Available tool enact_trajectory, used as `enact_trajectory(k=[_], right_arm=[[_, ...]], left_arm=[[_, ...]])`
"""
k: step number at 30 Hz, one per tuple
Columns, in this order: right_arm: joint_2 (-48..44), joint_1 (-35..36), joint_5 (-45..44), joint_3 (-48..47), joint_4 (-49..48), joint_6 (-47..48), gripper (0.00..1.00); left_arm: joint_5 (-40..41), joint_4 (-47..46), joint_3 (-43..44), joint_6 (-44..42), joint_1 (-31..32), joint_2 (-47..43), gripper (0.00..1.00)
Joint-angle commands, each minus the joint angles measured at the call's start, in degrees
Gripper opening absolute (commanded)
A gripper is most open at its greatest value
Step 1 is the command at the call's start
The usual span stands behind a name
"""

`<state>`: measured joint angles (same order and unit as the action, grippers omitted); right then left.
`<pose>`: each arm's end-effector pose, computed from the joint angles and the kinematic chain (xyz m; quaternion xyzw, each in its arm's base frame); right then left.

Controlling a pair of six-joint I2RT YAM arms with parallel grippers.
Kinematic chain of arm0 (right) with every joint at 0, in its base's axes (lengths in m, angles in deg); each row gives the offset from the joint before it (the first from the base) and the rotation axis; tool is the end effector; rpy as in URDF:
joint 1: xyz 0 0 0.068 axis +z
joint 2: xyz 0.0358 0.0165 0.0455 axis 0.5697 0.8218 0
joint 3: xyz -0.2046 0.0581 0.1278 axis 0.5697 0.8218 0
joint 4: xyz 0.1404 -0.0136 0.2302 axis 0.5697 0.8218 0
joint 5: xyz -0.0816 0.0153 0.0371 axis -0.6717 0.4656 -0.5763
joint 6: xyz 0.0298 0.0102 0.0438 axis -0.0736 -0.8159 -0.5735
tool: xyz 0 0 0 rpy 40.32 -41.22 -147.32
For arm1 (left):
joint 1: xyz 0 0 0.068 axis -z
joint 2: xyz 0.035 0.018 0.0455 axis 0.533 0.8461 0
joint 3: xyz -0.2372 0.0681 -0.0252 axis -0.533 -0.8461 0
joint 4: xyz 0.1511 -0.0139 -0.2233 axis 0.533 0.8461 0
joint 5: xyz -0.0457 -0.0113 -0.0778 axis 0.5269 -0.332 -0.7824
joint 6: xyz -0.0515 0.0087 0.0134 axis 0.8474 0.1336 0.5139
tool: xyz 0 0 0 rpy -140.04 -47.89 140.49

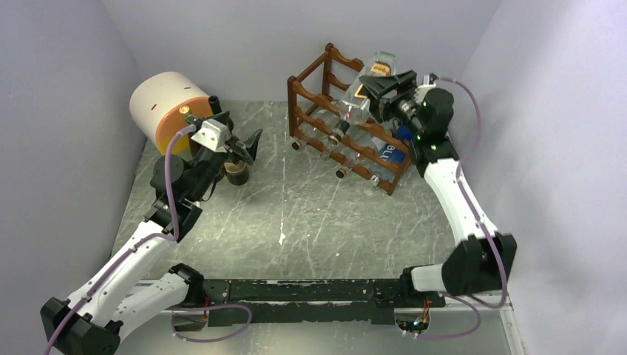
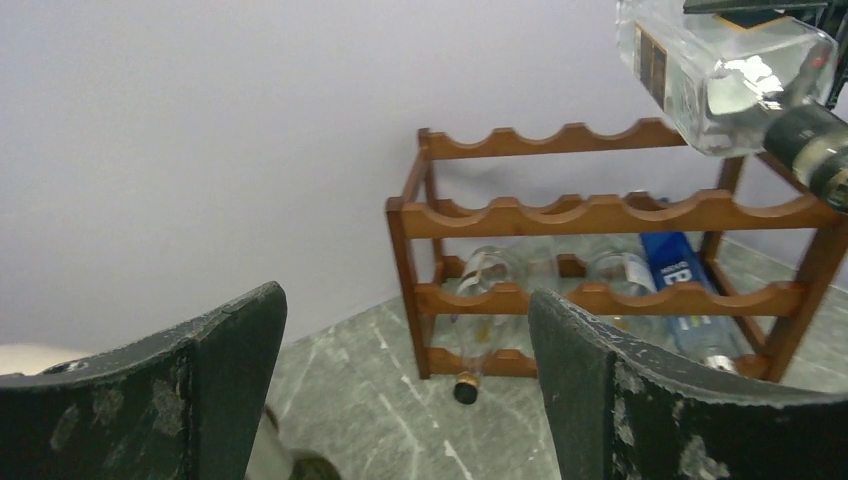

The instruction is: Take the wine bottle off the wine rack

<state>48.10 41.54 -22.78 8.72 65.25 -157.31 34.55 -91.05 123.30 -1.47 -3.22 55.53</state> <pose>0.3434 0.0548 0.3774 0.2630 0.6370 0.5704 0.4468 0.1991 -0.1103 0.3680 0.1839 0.5631 -0.1501 0.7915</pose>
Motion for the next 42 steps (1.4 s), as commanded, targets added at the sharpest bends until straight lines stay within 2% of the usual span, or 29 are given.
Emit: enact_trajectory(k=[1,5,10,15,19,25,29,36,42], right_arm=[[-12.43,1.12,0.97,5.31,-2.05,-5.01,0.00],[-20.06,4.58,-5.14,8.21,3.72,-7.11,0.00],[-22.56,8.59,-7.15,9.28,5.51,-12.07,0.00],[-21.45,14.78,-7.25,12.30,4.57,-18.50,0.00],[-19.06,19.33,-7.06,13.26,1.98,-20.82,0.00],[-16.26,24.79,-8.13,14.52,0.58,-23.31,0.00],[-13.37,27.34,-7.57,16.53,-1.27,-25.03,0.00],[-7.83,30.29,-4.65,17.37,-6.90,-28.58,0.00],[-5.93,31.40,-4.49,17.39,-8.71,-29.69,0.00]], left_arm=[[-10.21,-4.67,0.27,4.52,0.58,0.50,0.94],[-17.76,-12.41,-2.26,8.89,1.95,3.90,0.98],[-23.25,-21.67,-5.89,13.69,5.05,6.52,1.00],[-26.55,-33.47,-12.50,10.68,7.56,5.04,0.99],[-28.09,-31.13,-13.46,1.83,10.63,2.90,1.00],[-27.71,-28.24,-14.59,-7.94,13.78,0.34,0.95],[-28.17,-26.53,-14.53,-10.75,14.48,-0.41,0.90],[-28.67,-21.82,-13.45,-15.00,15.38,-0.56,0.74],[-27.81,-19.82,-13.22,-17.43,15.84,-1.14,0.72]])
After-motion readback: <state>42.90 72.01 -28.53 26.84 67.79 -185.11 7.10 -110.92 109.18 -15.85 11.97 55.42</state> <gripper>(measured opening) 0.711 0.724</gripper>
